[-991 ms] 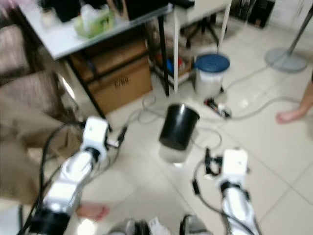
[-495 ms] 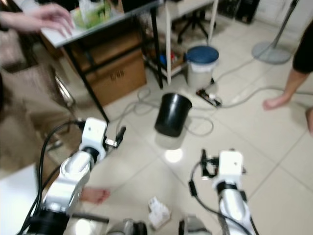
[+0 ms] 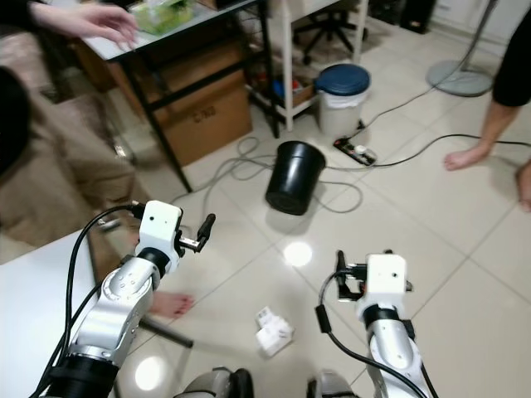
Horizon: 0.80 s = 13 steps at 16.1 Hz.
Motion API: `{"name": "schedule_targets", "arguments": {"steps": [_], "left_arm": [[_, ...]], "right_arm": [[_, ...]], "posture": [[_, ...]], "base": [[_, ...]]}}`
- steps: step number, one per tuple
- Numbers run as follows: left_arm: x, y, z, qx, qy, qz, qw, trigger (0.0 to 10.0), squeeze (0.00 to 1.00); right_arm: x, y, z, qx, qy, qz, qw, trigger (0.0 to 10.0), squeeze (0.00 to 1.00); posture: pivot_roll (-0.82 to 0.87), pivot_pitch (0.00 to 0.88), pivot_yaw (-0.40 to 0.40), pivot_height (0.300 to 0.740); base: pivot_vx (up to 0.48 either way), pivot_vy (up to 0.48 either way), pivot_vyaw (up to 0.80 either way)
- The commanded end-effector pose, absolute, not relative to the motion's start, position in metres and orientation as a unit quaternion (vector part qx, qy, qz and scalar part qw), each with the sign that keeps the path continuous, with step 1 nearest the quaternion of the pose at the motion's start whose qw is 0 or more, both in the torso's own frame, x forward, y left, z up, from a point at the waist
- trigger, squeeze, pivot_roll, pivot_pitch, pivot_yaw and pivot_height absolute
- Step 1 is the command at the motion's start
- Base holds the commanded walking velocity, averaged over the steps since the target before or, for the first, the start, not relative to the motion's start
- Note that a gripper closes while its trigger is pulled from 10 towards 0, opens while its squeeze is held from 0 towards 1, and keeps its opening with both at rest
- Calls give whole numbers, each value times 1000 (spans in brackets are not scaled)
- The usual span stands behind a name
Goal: Picking trash to rubbish bin
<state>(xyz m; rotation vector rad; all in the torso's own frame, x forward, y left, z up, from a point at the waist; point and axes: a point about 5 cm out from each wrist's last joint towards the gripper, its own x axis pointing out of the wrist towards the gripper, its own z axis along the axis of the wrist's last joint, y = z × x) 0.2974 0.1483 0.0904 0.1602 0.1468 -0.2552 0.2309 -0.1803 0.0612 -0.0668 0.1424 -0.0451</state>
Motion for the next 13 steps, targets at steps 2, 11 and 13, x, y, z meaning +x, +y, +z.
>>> {"name": "schedule_targets", "arguments": {"steps": [2, 11, 13], "left_arm": [[295, 146, 92, 75, 69, -144, 984, 10000, 0], [292, 143, 91, 67, 72, -157, 983, 10000, 0], [293, 143, 92, 61, 73, -160, 983, 10000, 0]], "right_arm": [[227, -185, 57, -41, 78, -27, 996, 10000, 0], [226, -183, 57, -43, 73, -20, 996, 10000, 0], [227, -183, 57, -43, 74, -21, 996, 10000, 0]], "posture": [[-123, 143, 121, 740], [-125, 143, 120, 740], [-122, 138, 122, 740]], "base": [[0, 0, 0], [0, 0, 0], [0, 0, 0]]}}
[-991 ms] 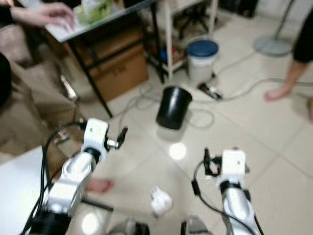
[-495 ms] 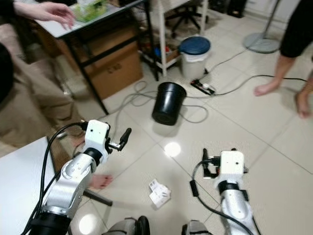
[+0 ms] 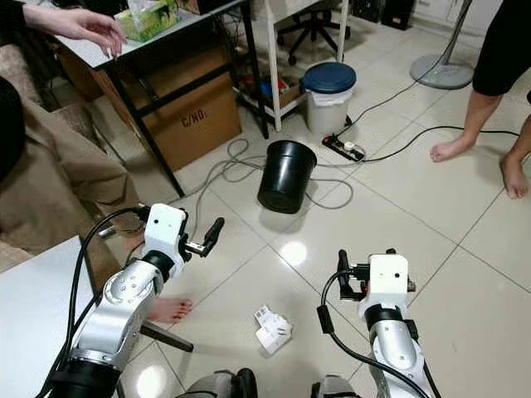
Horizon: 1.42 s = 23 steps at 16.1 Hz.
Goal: Picking trash to rubbish bin
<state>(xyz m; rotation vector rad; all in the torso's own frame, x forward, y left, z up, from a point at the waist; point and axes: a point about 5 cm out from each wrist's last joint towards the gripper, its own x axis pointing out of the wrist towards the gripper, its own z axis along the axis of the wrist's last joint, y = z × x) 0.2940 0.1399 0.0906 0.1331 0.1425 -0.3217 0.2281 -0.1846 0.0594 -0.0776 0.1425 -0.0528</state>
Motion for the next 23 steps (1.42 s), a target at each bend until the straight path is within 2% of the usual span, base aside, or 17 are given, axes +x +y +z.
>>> {"name": "schedule_targets", "arguments": {"steps": [1, 9, 23], "left_arm": [[294, 143, 92, 60, 73, -159, 983, 10000, 0], [292, 142, 91, 62, 77, -166, 981, 10000, 0], [293, 140, 91, 49, 78, -184, 979, 10000, 0]], "right_arm": [[227, -184, 56, -40, 76, -24, 996, 10000, 0], [224, -184, 55, -29, 79, -31, 996, 10000, 0], [224, -187, 53, -23, 90, -38, 995, 10000, 0]], "posture": [[-122, 138, 124, 740], [-127, 143, 127, 740], [-134, 138, 130, 740]], "base": [[0, 0, 0], [0, 0, -149], [0, 0, -800]]}}
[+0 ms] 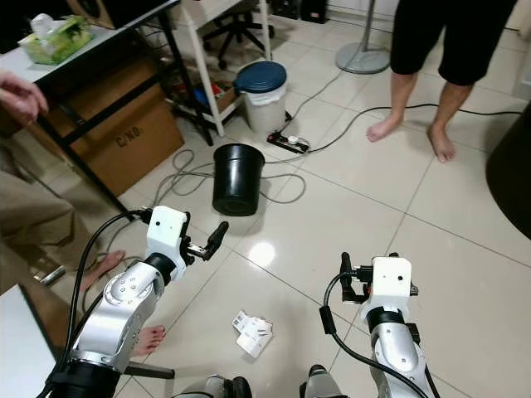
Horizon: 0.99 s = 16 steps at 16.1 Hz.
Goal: Picking trash to rubbish bin
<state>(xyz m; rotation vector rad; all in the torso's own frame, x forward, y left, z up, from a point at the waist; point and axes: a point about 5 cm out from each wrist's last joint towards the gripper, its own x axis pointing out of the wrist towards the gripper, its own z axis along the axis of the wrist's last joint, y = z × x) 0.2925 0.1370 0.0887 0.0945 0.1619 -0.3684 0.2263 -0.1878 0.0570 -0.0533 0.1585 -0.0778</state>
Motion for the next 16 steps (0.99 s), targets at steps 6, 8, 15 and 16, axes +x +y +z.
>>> {"name": "schedule_targets", "arguments": {"steps": [6, 8, 15, 16], "left_arm": [[294, 139, 92, 53, 79, -191, 977, 10000, 0], [293, 139, 91, 53, 81, -192, 977, 10000, 0], [293, 139, 89, 53, 87, -192, 976, 10000, 0], [293, 140, 88, 53, 88, -193, 976, 10000, 0]], "right_arm": [[223, -188, 54, -27, 88, -39, 995, 10000, 0], [222, -188, 53, -28, 88, -40, 995, 10000, 0], [222, -187, 53, -28, 89, -40, 995, 10000, 0], [222, -187, 53, -28, 89, -40, 995, 10000, 0]], "posture": [[-139, 134, 133, 740], [-139, 134, 133, 740], [-140, 138, 135, 740], [-140, 138, 135, 740]], "base": [[46, 0, -800], [330, 0, -800], [362, 0, -800], [364, 0, -800]]}}
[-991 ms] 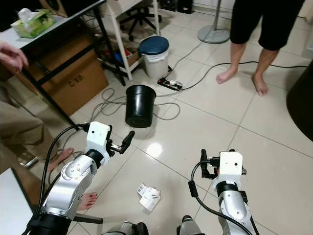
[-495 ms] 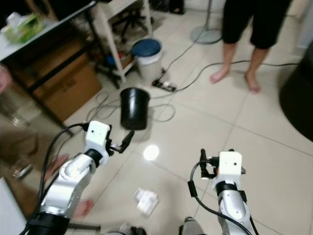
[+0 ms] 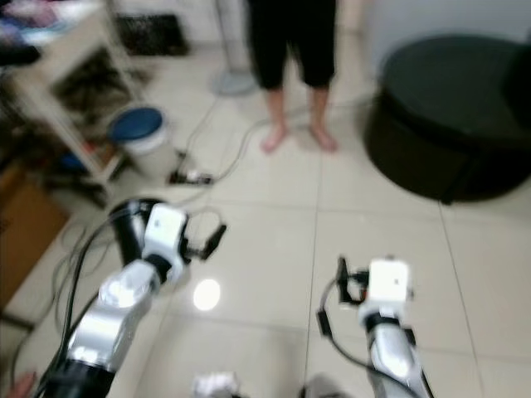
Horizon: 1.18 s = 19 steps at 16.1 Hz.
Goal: Picking trash to rubbish bin
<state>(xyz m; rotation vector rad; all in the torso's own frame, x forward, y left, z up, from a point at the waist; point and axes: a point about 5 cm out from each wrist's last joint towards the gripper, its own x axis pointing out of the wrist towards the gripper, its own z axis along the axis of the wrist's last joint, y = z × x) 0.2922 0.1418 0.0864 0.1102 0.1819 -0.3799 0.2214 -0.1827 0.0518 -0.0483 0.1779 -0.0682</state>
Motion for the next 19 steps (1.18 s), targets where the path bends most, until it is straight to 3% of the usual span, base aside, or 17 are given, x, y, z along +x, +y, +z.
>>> {"name": "schedule_targets", "arguments": {"steps": [1, 19], "left_arm": [[293, 139, 88, 53, 89, -193, 976, 10000, 0], [292, 141, 81, 56, 103, -190, 975, 10000, 0]], "right_arm": [[221, -187, 52, -29, 89, -40, 995, 10000, 0], [220, -188, 53, -28, 88, -39, 995, 10000, 0]], "posture": [[-140, 138, 135, 740], [-141, 146, 130, 740]], "base": [[360, 0, -800], [295, 0, -800]]}}
